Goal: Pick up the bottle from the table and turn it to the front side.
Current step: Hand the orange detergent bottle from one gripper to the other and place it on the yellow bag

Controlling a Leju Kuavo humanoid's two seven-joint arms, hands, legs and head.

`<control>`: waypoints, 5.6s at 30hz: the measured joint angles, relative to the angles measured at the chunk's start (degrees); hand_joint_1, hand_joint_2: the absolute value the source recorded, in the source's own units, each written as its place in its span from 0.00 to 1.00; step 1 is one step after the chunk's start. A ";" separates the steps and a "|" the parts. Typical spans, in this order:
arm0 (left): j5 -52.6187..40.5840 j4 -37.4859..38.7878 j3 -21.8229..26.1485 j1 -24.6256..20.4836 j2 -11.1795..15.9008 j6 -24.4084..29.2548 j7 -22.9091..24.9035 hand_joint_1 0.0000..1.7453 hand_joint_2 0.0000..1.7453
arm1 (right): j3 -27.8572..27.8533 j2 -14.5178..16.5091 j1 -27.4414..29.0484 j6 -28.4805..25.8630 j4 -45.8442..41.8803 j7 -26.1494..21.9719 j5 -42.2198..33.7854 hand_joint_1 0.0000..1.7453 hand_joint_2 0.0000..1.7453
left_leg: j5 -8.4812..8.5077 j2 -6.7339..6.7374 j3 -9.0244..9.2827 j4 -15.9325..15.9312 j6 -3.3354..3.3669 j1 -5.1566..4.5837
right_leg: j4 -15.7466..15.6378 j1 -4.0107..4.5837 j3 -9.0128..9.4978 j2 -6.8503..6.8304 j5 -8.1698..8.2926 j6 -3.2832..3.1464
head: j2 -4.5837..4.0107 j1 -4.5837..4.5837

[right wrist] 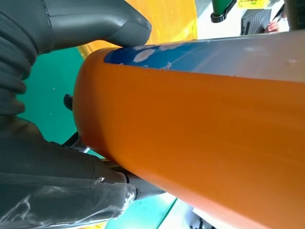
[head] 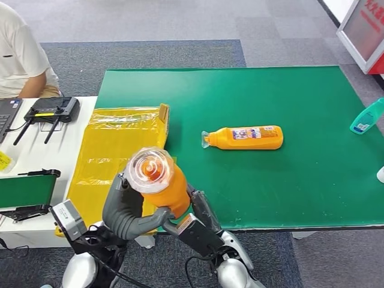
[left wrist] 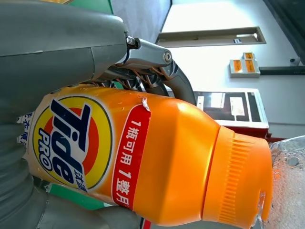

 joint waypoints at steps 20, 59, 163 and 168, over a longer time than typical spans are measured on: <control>-3.46 -0.08 -0.22 1.16 0.12 3.24 -0.12 1.00 1.00 | -0.44 0.00 0.26 -0.22 0.40 0.87 -0.29 0.00 1.00 | 0.00 0.00 0.00 0.00 0.00 0.00 | 0.00 0.00 0.00 0.00 0.00 0.00 | 0.00 0.00; -34.82 0.67 15.88 -0.30 1.03 10.83 6.65 1.00 1.00 | -5.59 0.15 2.58 0.59 -2.65 0.56 -0.45 0.00 1.00 | 0.04 0.00 0.00 0.00 -0.03 0.00 | 0.00 0.01 -0.01 0.00 0.02 -0.02 | 0.00 -0.02; -28.21 -1.23 6.06 4.53 -0.63 6.93 2.37 0.00 1.00 | -15.04 0.15 9.52 -2.31 -15.74 1.56 2.72 0.00 1.00 | 0.01 0.03 -0.10 0.00 0.01 0.00 | 0.00 0.00 -0.10 0.02 0.01 0.00 | 0.00 0.00; -17.89 -5.03 7.22 9.58 -0.52 4.61 -0.82 0.00 1.00 | -16.27 0.15 10.24 1.36 -16.45 6.23 -0.92 0.00 1.00 | 0.00 0.03 -0.08 0.00 0.01 0.00 | 0.00 0.00 -0.07 0.02 0.01 0.00 | 0.00 0.00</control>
